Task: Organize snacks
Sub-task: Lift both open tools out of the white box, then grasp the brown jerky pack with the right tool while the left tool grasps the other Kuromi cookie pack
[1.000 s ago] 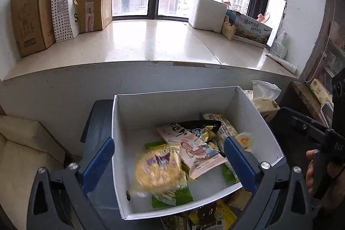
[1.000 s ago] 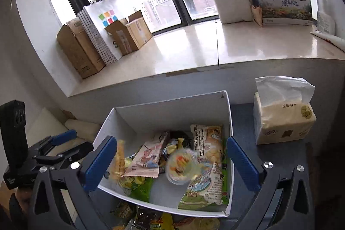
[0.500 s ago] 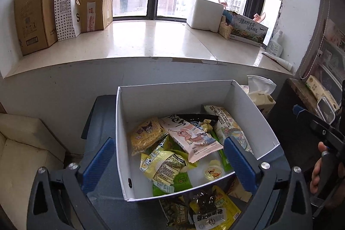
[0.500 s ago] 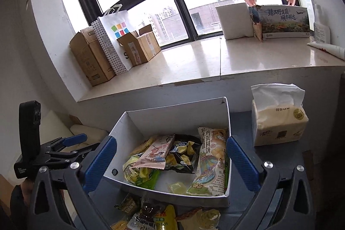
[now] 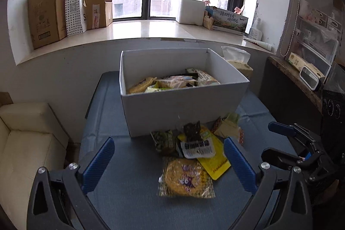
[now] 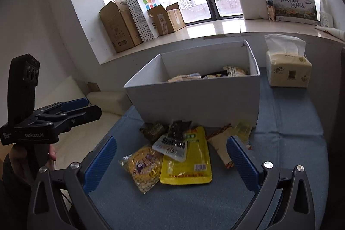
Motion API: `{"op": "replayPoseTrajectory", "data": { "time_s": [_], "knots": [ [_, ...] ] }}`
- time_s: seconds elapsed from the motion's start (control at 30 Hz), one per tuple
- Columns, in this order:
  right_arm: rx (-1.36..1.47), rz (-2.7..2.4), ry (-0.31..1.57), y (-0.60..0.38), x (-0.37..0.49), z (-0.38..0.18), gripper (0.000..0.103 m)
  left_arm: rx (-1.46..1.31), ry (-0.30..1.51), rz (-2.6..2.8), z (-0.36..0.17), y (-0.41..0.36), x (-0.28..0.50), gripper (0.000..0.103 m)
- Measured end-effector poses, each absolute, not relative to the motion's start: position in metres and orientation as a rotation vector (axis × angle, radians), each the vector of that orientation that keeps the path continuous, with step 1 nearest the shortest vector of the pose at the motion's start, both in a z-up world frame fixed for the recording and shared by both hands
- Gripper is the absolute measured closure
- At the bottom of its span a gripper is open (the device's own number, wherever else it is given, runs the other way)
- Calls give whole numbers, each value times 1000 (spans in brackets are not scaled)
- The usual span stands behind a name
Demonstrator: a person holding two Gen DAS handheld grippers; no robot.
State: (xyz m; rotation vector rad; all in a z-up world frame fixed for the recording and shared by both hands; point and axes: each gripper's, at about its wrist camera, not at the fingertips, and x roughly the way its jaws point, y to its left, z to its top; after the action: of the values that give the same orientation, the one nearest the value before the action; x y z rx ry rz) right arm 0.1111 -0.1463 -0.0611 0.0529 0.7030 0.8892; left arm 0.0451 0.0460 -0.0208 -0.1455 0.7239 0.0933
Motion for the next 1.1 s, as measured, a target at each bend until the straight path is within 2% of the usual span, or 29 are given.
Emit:
{"op": "replayPoseTrajectory", "data": {
  "time_s": [0.23,0.9,0.97,1.07,1.1],
  "knots": [
    [-40,896,749,-124,99,-90,0,-202,767,112,-49,46,10,0],
    [-358,728,860,-14,168,-136,0,-254,767,120,-58,62,-2,0],
    [-364,747,859,-12,170,-138,3,-258,771,122,-60,63,-2,0],
    [-370,766,859,-9,173,-136,12,-263,782,123,-63,64,-1,0],
    [-365,782,854,-10,171,-133,23,-263,784,124,-64,63,-1,0]
  ]
}}
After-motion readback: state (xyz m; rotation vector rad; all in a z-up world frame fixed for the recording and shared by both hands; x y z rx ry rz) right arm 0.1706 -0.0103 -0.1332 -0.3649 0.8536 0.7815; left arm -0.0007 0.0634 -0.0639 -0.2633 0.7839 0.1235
